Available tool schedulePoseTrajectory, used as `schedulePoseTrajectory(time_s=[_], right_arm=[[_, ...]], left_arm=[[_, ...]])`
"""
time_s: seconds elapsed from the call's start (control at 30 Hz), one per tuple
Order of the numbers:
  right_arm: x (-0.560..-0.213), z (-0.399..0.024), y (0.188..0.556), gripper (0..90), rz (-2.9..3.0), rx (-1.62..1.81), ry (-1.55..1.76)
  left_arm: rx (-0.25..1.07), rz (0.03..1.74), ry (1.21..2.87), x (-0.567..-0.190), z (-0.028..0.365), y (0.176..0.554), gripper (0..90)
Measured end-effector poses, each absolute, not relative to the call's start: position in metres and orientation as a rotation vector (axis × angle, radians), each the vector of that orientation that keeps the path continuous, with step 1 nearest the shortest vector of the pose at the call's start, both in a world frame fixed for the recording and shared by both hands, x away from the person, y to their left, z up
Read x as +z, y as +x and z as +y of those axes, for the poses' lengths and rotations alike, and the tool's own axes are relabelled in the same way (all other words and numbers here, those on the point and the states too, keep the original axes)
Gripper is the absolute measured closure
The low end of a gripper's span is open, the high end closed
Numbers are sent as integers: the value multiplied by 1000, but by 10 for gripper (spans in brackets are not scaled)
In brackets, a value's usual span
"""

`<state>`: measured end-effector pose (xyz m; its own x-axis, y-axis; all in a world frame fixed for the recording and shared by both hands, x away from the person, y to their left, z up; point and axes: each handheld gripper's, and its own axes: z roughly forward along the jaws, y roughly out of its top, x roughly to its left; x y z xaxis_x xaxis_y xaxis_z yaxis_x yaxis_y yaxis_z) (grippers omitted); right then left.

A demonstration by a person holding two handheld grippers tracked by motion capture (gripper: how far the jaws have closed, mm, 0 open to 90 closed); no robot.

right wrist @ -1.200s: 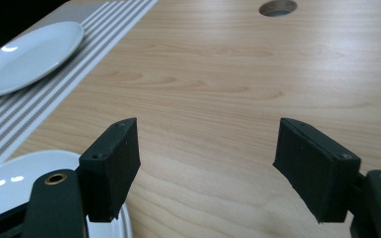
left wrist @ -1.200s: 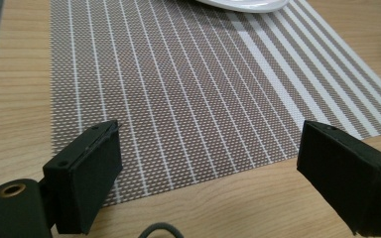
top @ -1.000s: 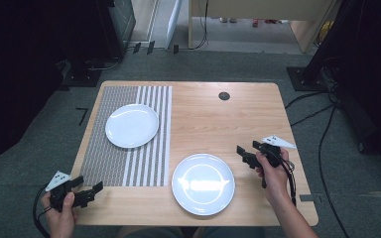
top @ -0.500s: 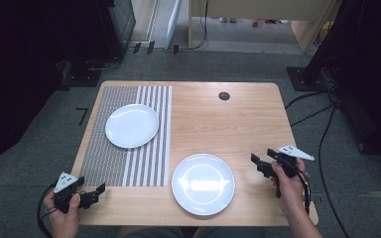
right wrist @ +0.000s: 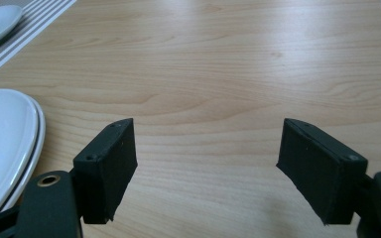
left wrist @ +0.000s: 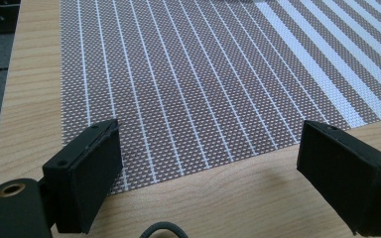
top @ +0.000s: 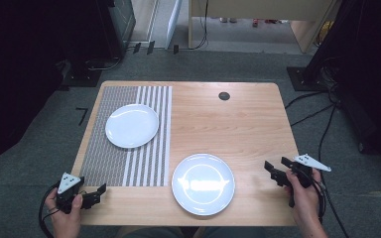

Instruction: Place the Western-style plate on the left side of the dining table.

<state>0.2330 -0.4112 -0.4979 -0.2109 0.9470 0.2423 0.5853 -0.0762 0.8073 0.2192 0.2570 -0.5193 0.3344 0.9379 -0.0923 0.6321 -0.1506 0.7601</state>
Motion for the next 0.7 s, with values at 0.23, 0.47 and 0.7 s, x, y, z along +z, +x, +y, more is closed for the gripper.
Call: schedulePoseTrajectory(time_s=[0.23, 0.47, 0.7], right_arm=[[-506, -424, 222, 230, 1788, 1180, 1684], [-511, -434, 207, 226, 1788, 1141, 1700], [-516, -447, 193, 223, 1782, 1118, 1729]], left_arm=[[537, 1380, 1875, -519, 257, 219, 104], [534, 1378, 1873, -520, 257, 219, 104], [526, 1378, 1868, -519, 258, 219, 104]])
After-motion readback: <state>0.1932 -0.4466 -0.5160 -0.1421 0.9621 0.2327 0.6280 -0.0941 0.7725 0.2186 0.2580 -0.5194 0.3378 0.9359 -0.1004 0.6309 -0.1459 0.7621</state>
